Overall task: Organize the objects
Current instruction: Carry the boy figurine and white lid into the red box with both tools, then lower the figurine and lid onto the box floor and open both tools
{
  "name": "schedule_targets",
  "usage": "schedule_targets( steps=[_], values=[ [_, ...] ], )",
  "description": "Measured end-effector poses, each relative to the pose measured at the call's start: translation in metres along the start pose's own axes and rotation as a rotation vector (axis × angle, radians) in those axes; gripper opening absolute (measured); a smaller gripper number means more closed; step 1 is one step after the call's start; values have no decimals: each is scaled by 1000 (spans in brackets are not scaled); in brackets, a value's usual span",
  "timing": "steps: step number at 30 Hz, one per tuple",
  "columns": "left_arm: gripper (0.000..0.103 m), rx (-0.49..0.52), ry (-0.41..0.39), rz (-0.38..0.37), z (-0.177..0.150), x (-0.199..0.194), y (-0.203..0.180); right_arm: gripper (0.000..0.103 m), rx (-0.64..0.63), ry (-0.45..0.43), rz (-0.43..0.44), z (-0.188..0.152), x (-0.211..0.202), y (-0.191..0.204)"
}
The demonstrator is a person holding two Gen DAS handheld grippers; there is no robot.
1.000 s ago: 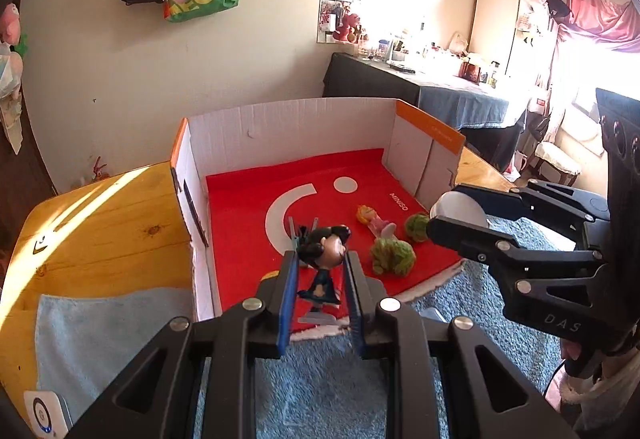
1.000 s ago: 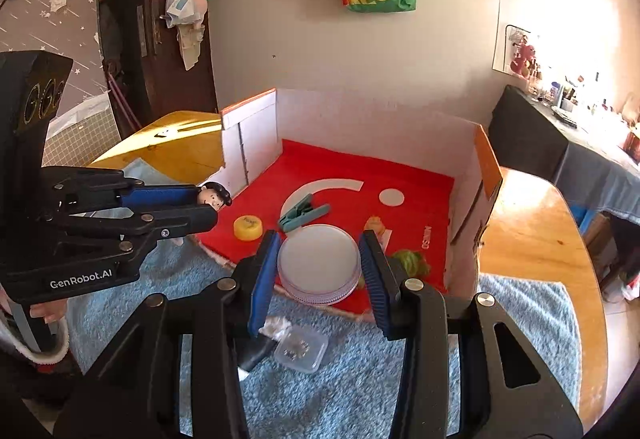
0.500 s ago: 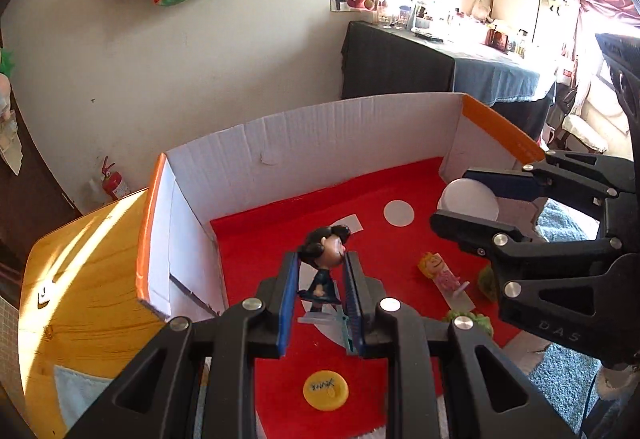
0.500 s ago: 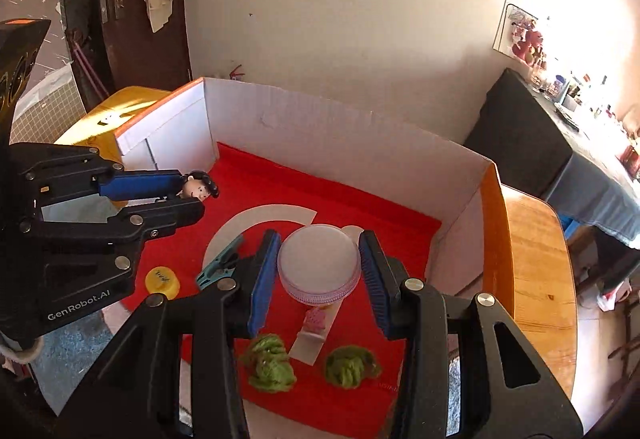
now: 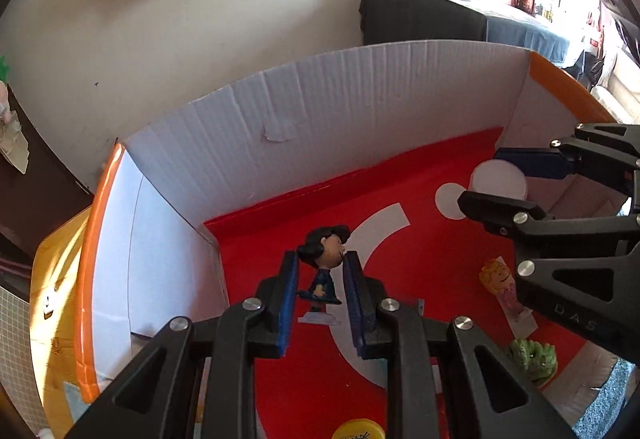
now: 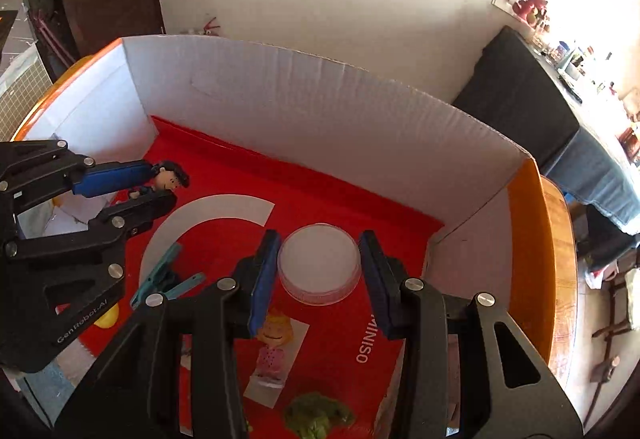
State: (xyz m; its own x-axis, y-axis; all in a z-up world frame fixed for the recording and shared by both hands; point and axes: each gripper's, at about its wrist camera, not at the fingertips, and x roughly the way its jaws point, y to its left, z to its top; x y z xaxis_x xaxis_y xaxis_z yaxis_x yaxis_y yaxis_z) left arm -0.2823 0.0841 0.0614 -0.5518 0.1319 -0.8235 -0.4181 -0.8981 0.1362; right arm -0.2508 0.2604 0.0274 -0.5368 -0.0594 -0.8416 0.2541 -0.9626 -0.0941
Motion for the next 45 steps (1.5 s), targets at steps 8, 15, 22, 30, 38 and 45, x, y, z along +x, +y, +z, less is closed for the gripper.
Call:
schedule_targets(
  steps=[8, 15, 22, 30, 38, 45],
  values=[
    [24, -17, 59, 9, 1, 14, 0, 39, 16, 82, -41, 6, 22, -6],
    [24, -15, 91, 34, -2, 20, -1, 39, 1, 131, -70, 6, 34, -8],
    [24, -19, 95, 40, -6, 16, -2, 39, -8, 153, -84, 5, 42, -10],
    [24, -22, 101, 40, -14, 10, -4, 39, 0, 151, -79, 6, 42, -13],
    [24, -23, 101, 40, -19, 4, -4, 39, 0, 150, -80, 5, 40, -14],
    [24, -22, 102, 41, -19, 1, -4, 40, -4, 155, -81, 7, 38, -15]
  ],
)
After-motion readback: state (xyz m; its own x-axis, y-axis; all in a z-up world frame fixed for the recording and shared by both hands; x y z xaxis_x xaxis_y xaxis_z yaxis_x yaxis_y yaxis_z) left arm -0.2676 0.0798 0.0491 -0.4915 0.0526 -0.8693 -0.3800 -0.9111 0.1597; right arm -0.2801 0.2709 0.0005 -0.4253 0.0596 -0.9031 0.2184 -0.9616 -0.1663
